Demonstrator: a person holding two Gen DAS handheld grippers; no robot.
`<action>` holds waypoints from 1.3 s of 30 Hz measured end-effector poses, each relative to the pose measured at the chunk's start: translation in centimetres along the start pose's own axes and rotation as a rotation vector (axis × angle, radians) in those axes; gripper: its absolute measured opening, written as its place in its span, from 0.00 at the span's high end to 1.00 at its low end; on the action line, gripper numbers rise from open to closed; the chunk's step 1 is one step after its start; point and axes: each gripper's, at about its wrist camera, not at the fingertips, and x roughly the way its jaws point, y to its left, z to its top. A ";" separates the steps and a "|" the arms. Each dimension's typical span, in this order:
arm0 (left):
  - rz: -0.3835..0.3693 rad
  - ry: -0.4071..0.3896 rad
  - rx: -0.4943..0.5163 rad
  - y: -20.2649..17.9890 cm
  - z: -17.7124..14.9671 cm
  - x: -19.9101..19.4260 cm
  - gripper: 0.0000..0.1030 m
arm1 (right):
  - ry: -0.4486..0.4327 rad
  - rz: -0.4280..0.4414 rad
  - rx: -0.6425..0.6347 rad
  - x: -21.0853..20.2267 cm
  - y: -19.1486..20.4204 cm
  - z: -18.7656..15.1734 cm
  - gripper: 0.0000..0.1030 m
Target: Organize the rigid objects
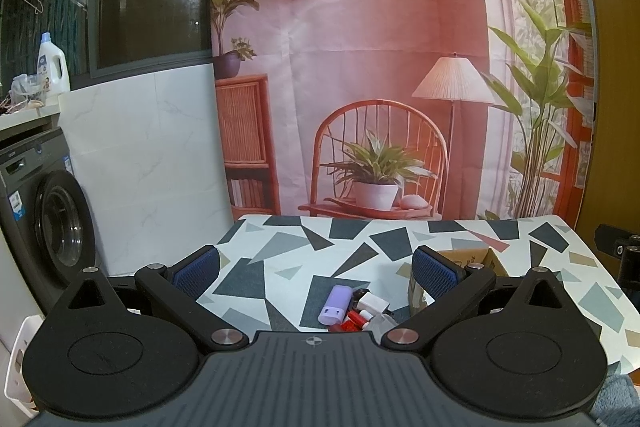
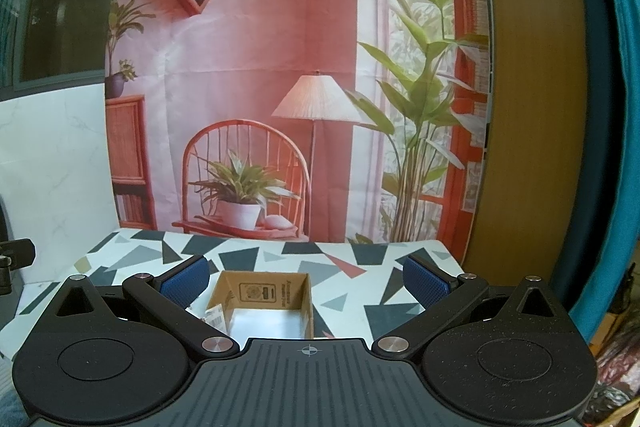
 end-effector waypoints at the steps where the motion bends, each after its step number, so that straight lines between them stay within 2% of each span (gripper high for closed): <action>1: 0.000 0.000 0.000 -0.1 0.0 0.1 0.00 | 0.000 0.001 0.000 -0.1 0.0 0.0 0.00; 32: 0.004 -0.005 -0.001 -0.8 0.2 0.1 0.00 | 0.001 -0.002 -0.001 0.2 -0.3 0.2 0.00; 39: 0.006 0.014 -0.002 -0.9 0.2 0.1 0.00 | 0.001 -0.002 0.000 0.2 -0.4 0.1 0.00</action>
